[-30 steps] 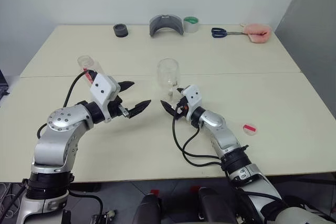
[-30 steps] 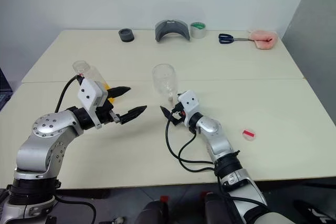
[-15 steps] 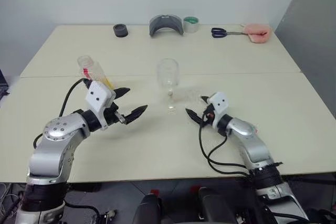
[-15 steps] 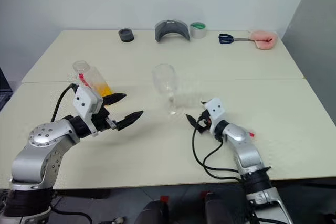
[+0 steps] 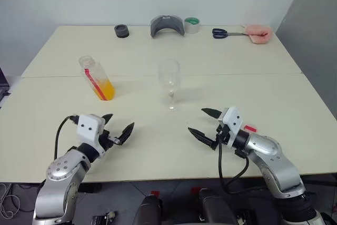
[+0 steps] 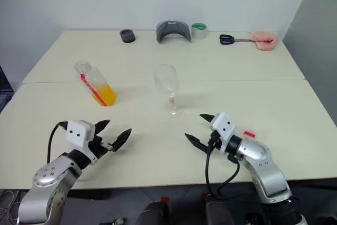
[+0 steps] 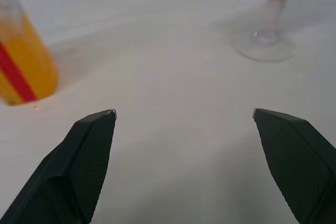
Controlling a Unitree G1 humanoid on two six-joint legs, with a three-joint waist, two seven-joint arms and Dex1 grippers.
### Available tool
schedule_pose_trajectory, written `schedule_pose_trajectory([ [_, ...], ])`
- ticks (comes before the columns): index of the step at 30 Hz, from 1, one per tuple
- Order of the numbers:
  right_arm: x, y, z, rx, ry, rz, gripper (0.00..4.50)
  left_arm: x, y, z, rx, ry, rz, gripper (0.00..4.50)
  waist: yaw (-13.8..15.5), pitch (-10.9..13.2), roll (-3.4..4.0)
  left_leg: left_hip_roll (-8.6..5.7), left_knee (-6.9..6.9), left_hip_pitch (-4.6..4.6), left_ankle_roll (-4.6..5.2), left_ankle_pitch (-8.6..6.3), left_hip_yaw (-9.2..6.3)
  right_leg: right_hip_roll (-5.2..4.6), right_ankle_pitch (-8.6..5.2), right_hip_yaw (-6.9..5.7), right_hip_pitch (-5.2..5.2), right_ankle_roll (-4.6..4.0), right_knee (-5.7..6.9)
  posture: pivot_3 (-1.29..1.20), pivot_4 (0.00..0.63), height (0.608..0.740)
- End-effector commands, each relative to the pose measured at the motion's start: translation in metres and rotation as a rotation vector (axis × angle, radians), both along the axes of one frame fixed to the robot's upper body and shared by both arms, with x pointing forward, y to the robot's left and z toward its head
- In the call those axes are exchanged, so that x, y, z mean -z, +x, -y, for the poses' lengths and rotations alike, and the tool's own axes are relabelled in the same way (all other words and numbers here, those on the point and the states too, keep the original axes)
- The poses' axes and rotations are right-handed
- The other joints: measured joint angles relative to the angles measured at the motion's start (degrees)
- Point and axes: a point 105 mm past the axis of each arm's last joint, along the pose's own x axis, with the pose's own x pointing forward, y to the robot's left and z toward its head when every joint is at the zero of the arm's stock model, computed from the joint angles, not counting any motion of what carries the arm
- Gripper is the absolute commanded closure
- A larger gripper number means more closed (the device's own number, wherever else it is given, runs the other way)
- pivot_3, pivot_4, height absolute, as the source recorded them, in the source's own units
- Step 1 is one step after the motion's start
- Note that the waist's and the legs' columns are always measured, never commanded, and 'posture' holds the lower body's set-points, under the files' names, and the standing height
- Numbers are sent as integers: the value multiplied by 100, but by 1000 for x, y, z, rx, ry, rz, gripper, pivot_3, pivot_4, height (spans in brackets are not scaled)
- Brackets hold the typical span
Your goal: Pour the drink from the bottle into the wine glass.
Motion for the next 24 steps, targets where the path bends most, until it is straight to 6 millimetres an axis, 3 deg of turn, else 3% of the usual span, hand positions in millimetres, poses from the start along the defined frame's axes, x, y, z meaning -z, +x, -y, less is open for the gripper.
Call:
schedule_pose_trajectory([
  [1, -26, -13, -4, -47, 51, 63, 44, -5, 2, -25, -163, 19, 63, 0, 21, -1, -1, -1, 0, -1, 0, 0, -1, 1, 0, -1, 0, 0, 0, 0, 150, 740],
  [7, -35, -19, -9, -60, 76, 40, 44, -4, 15, -51, -316, 1, 80, 0, 85, -4, -7, -5, 1, -1, 0, 0, -1, 0, 0, -3, 3, 0, -5, 0, 150, 740],
  [14, -36, -22, -11, -62, 87, 22, 44, -23, 36, -63, -339, 36, 135, 0, 98, -9, -15, -6, 0, -2, -1, 0, 0, 0, 0, -5, 3, 0, -6, 0, 150, 740],
  [24, -29, -34, -12, -127, 33, -22, 44, -45, 61, -56, -282, 49, 170, 0, 100, -11, -19, -6, 0, -2, -1, 0, 1, -2, 0, -5, 3, 0, -6, 0, 150, 740],
])
